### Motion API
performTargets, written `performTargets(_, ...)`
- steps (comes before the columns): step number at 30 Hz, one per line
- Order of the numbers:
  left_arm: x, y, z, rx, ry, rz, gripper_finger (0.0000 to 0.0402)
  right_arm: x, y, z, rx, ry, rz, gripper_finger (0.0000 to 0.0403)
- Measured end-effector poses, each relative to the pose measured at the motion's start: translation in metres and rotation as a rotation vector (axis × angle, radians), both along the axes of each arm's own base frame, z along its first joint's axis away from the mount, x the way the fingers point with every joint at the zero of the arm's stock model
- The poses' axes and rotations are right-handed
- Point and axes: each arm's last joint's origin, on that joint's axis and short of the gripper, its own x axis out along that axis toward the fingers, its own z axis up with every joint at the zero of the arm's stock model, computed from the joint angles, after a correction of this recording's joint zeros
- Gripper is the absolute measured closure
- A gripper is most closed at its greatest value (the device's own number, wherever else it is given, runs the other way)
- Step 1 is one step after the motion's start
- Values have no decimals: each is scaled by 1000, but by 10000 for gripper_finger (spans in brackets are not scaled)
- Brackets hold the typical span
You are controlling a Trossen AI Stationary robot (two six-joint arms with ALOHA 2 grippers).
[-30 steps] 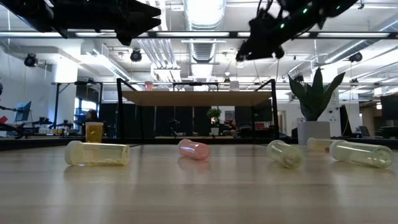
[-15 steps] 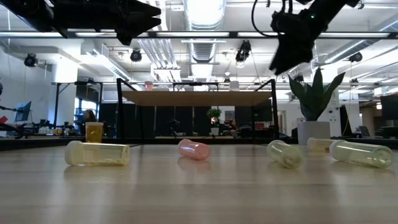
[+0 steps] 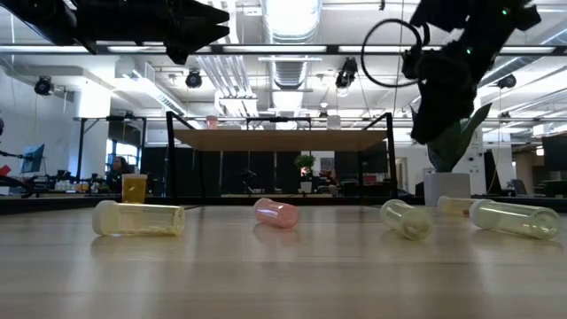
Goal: Pick and place medicine bottles onto shelf by color
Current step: Put the top yellow pill bottle on the shelf
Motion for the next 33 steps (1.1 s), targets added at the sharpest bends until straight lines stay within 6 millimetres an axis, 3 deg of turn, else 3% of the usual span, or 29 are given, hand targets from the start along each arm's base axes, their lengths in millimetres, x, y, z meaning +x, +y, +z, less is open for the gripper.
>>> performTargets(14, 0, 0, 0, 0, 1, 0, 220, -10, 1, -24, 42, 51, -62, 159)
performTargets(33, 0, 0, -1, -1, 2, 0, 220, -17, -1, -35, -5, 88, -130, 163)
